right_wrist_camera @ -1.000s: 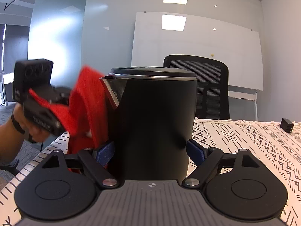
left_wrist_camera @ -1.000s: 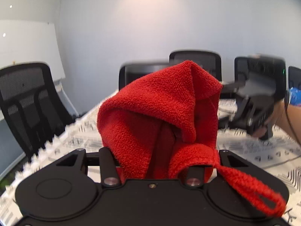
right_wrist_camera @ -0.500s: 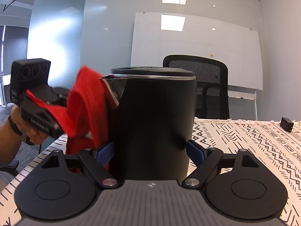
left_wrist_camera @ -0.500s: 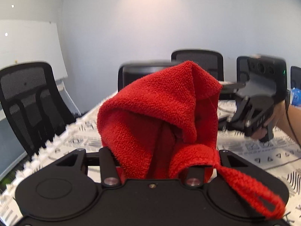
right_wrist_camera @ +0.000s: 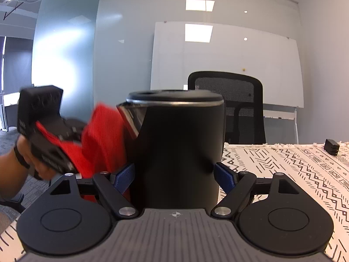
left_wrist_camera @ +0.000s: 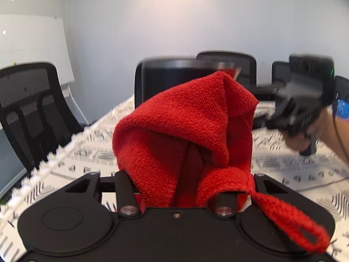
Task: Clean container
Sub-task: 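Rotate the kettle with the right gripper while the left gripper wipes its side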
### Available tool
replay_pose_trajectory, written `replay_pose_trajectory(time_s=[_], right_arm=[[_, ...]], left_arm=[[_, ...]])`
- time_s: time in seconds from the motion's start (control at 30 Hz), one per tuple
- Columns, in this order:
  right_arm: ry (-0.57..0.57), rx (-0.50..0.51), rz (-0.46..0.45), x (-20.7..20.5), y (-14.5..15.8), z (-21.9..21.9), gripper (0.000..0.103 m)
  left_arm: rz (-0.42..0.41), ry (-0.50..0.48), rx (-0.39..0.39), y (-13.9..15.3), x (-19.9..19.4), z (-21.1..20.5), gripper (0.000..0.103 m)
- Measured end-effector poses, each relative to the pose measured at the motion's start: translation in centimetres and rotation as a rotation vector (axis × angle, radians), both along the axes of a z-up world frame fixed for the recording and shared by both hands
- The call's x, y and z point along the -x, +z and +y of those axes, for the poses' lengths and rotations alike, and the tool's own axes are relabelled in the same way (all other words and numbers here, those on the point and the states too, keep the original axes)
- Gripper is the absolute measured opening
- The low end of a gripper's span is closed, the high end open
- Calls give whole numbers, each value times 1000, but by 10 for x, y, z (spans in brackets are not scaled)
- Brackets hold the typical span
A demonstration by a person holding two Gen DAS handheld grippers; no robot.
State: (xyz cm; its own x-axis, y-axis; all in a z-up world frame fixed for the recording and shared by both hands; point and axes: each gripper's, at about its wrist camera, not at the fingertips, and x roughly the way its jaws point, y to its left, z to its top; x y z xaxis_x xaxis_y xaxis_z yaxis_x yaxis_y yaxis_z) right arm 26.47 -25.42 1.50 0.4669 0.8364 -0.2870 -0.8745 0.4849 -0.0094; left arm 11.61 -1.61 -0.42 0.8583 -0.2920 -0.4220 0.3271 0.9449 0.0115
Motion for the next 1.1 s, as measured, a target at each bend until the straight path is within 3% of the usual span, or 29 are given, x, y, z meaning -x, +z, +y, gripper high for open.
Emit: replay_pose_trajectory(time_s=[0.27,0.5,0.7,0.8,0.93,1.1], right_arm=[[-7,-14,-14,4,2,-3,77],[-11,-61,-24,9,8,-9,77],[-12,-87,-28,12,12,-14,78],[0,-95,-25,13,14,-18,76],[20,-118,-21,15,18,-26,73],[22,-126,-23,17,19,-29,73]], left_arm=[[-101,-19,40,31,10,3,51],[1,-12,17,0,-3,7,51],[-100,-54,52,27,10,8,51],[-83,-52,54,24,5,11,52],[5,-21,55,-1,-9,19,52],[-41,-43,85,12,-4,20,51]])
